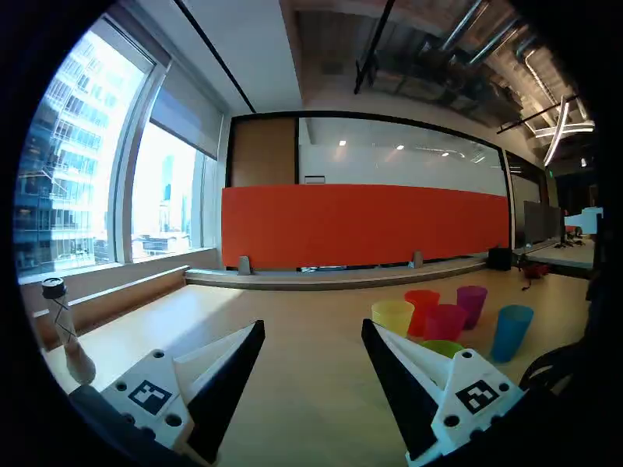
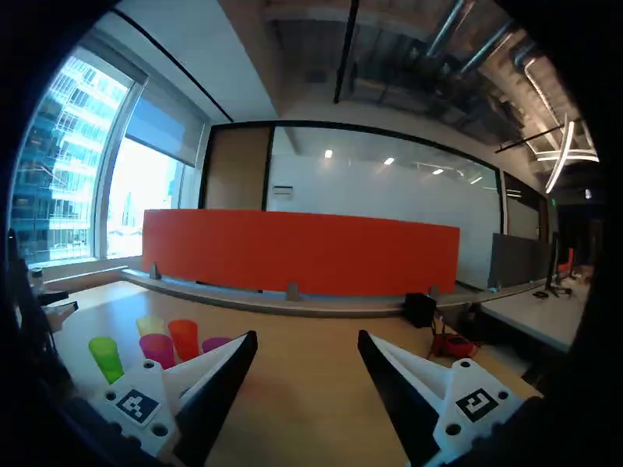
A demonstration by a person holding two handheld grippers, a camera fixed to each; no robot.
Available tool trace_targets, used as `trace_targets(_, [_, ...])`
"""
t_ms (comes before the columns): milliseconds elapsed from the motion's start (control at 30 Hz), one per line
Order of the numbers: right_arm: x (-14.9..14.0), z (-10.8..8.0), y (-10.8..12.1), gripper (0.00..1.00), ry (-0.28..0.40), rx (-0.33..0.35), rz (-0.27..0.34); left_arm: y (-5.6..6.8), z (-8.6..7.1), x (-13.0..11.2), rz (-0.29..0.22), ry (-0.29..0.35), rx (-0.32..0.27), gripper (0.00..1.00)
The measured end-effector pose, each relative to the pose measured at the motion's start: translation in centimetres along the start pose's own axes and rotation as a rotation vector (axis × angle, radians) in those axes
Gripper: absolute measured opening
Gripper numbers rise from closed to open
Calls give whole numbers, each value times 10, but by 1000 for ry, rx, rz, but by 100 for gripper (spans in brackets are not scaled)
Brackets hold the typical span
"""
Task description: Pour water
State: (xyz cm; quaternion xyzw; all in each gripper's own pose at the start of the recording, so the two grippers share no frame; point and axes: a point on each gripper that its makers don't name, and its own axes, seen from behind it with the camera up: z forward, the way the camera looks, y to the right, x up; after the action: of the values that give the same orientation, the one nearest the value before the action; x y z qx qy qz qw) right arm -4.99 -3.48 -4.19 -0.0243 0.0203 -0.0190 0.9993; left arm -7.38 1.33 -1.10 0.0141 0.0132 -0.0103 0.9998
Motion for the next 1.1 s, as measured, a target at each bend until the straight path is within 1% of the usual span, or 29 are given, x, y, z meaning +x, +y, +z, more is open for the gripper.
trace_targets(400, [-3,0,-1,100,-3,2,4,3,1,-4,-4,-6,-10,92])
trace_targets(900, [-2,-4,4,100,-1,-7,7,1,2,-4,-3,-7,-6,92])
trace_targets(1100, [0,-4,4,100,1,-1,2,1,2,-6,-2,-8,-6,92])
